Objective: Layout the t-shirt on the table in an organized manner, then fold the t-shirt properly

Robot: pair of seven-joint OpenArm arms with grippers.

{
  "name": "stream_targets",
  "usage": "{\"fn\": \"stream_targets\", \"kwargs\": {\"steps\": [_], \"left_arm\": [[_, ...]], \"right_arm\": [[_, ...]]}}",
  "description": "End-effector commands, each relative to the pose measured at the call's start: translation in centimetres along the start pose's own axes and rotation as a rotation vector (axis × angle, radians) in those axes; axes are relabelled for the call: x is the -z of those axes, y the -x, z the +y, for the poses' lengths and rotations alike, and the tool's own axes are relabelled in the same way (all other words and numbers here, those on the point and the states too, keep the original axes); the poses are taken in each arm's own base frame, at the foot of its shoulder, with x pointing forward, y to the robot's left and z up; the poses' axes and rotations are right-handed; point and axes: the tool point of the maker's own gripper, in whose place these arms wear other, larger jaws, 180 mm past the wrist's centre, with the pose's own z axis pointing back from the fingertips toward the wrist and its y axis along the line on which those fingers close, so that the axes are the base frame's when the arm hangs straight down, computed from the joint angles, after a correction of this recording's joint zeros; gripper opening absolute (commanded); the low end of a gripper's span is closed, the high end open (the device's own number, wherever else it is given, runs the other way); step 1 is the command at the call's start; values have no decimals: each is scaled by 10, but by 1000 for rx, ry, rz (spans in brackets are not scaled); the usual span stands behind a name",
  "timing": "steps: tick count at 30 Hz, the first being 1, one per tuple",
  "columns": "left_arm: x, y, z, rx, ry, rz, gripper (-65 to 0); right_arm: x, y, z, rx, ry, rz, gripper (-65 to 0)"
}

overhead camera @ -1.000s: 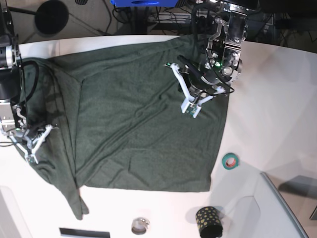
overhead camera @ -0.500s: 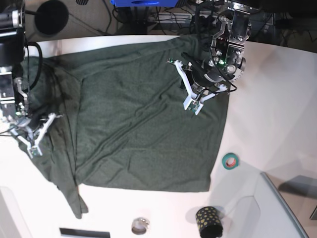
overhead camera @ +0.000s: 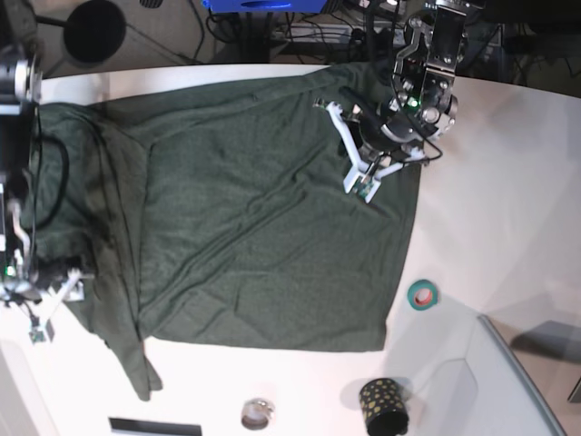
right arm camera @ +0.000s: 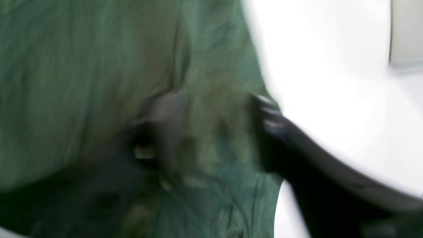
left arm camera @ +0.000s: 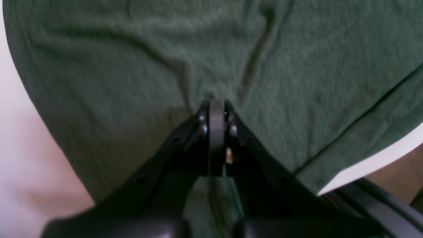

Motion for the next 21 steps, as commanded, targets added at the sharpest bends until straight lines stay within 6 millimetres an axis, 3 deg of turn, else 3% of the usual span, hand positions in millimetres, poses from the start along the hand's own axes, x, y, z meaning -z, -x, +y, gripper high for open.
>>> {"fn": "stream_targets", "kwargs": {"steps": [1, 4, 6, 14, 16, 19, 20, 21], "left_arm": [[-4, -6, -1, 2, 0, -26, -650], [-7, 0, -1, -4, -3, -20, -650], [-7, 3, 1, -2, -6, -13, -650], [-14, 11, 4, 17, -17, -6, -650], [-16, 14, 3, 17, -15, -3, -650], [-18, 12, -3, 29, -4, -9, -650], [-20, 13, -5, 31, -2, -11, -650], [-20, 14, -6, 30, 0, -10, -650]], "right_arm": [[5, -1, -8, 28, -2, 19, -129], [20, 0, -8, 81, -19, 12, -125], [29, 5, 3, 108, -43, 6, -122], [48, 47, 15, 201, -70, 60, -147], [49, 53, 16, 204, -72, 74, -248], [48, 66, 18, 201, -73, 92, -537], [48, 67, 18, 202, -73, 93, -603], [48, 67, 18, 204, -73, 93, -623]]}}
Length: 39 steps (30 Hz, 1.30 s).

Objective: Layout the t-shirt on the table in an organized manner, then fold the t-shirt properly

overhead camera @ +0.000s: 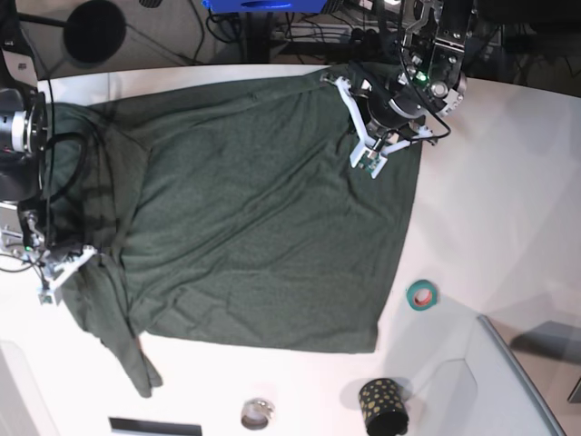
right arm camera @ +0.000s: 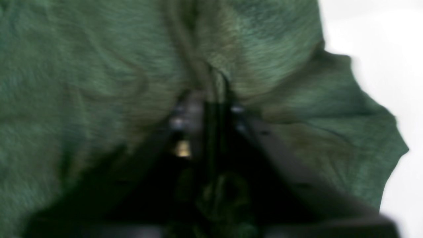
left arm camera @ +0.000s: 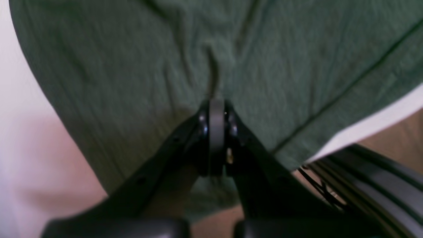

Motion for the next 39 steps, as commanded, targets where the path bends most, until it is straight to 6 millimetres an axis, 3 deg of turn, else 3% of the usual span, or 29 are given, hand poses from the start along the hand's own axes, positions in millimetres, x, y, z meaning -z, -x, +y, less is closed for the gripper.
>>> {"fn": "stream_targets", "kwargs": {"steps": [1, 5, 9, 15, 18, 20, 25, 32, 33, 36, 38, 39], "left_arm": [[-3, -10, 0, 7, -1, -34, -650], [2, -3, -11, 30, 23, -9, -650], [12, 10, -13, 21, 34, 37, -650], [31, 22, -4, -1, 33, 95, -650], [41, 26, 3, -11, 28, 126, -650], [46, 25, 4, -18, 29, 136, -650], [60, 21, 1, -42, 44, 151, -650], [59, 10, 2, -40, 41, 130, -650], [57, 9, 4, -38, 37, 124, -650], [51, 1, 9, -34, 23, 96, -650], [46, 2, 11, -26, 16, 90, -650], [44, -1, 12, -22, 12, 79, -650]], "right_arm": [[-2, -3, -4, -12, 9, 24, -626], [-5, -5, -5, -35, 12, -13, -633], [-25, -15, 2, -133, 20, -58, -635], [-86, -42, 36, -314, 24, -176, -635], [-109, -38, 61, -344, 8, -174, -635], [-121, -32, 69, -365, 5, -163, -635], [-138, 6, 100, -360, -46, -114, -635], [-130, 70, 135, -412, -134, 61, -617], [-129, 77, 136, -420, -136, 93, -588], [-132, 88, 135, -437, -126, 165, -416], [-141, 76, 134, -443, -113, 145, -279], [-148, 65, 137, -449, -111, 103, -243]]}}
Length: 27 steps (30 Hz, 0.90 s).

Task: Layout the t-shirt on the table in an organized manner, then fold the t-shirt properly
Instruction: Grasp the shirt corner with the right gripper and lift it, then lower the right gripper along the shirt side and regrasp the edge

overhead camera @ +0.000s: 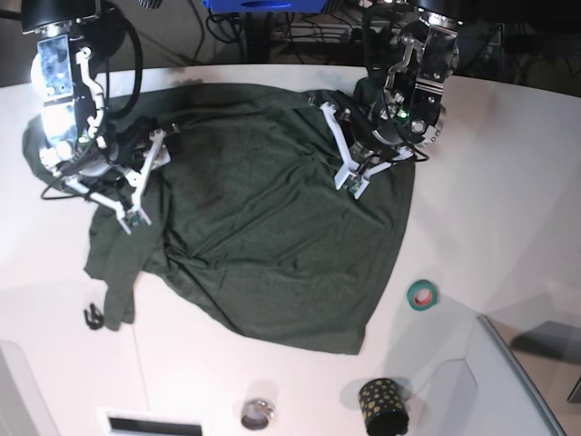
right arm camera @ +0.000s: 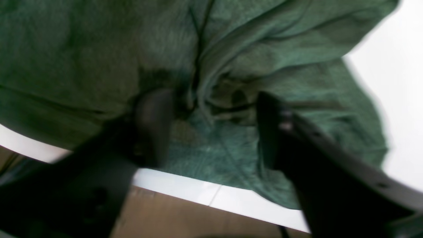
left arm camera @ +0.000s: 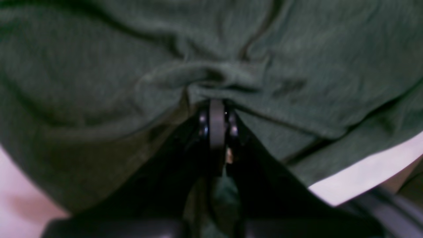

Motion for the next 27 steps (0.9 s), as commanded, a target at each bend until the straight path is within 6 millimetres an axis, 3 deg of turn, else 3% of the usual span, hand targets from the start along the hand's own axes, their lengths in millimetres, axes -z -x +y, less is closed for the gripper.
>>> {"fn": "stream_targets", "kwargs": {"steps": [1, 3, 5, 8, 11, 14, 19, 25, 27], "left_arm": [[-4, 1, 5, 6, -19, 8, -650], [-9, 1, 5, 13, -26, 13, -650], [-14, -5, 5, 20, -30, 3, -650], [-17, -7, 4, 24, -33, -8, -650], [-19, -6, 10, 1, -46, -11, -650], [-20, -5, 15, -19, -52, -14, -650], [-24, 4, 29, -54, -82, -4, -650], [-25, 9, 35, -65, -97, 3, -650], [-24, 10, 35, -66, -97, 6, -650]], "right_arm": [[-19, -31, -11, -10, 37, -116, -239], [-43, -49, -32, 20, 101, -203, -257], [-57, -80, -63, 91, 161, -288, -254], [-33, -97, -112, 260, 179, -265, -254], [15, -102, -145, 462, 106, -217, -258], [48, -111, -152, 559, 47, -229, -260], [78, -98, -154, 618, 18, -200, -261], [78, -94, -165, 629, 47, -236, -261], [72, -90, -178, 639, 73, -245, -261]]}}
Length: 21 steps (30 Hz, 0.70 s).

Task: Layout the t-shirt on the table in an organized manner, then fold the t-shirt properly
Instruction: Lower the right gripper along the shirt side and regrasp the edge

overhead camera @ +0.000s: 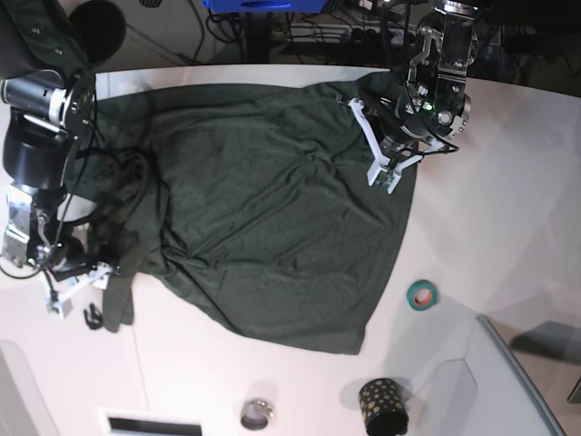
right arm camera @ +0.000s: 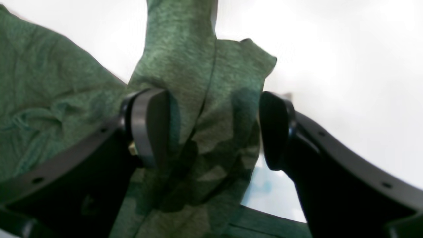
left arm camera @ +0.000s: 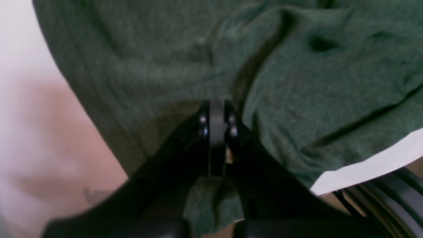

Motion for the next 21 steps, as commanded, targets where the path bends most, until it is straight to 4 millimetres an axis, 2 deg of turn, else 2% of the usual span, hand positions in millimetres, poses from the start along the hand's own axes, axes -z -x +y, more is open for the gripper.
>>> {"fn": "stream_targets", "kwargs": {"steps": [1, 4, 7, 13, 17, 18, 21], "left_arm": [[-3, -8, 3, -1, -6, -30, -650], [-3, -8, 3, -1, -6, -30, -650], [-3, -8, 3, -1, -6, -30, -650], [-3, -8, 3, -2, -5, -29, -650], [-3, -7, 3, -2, -5, -26, -650], [-3, -7, 3, -2, -5, -26, -650], [-3, -7, 3, -2, -5, -26, -650]], "right_arm": [[-12, -34, -15, 17, 28, -86, -261], [-12, -34, -29, 84, 87, -97, -261], [-11, -37, -33, 99, 102, -127, -261], [-9, -35, -26, 87, 87, -124, -261], [-8, -41, 4, -8, 58, -133, -261], [-7, -37, 15, -48, 47, -130, -261], [-16, -45, 47, -153, 17, -180, -260]]}}
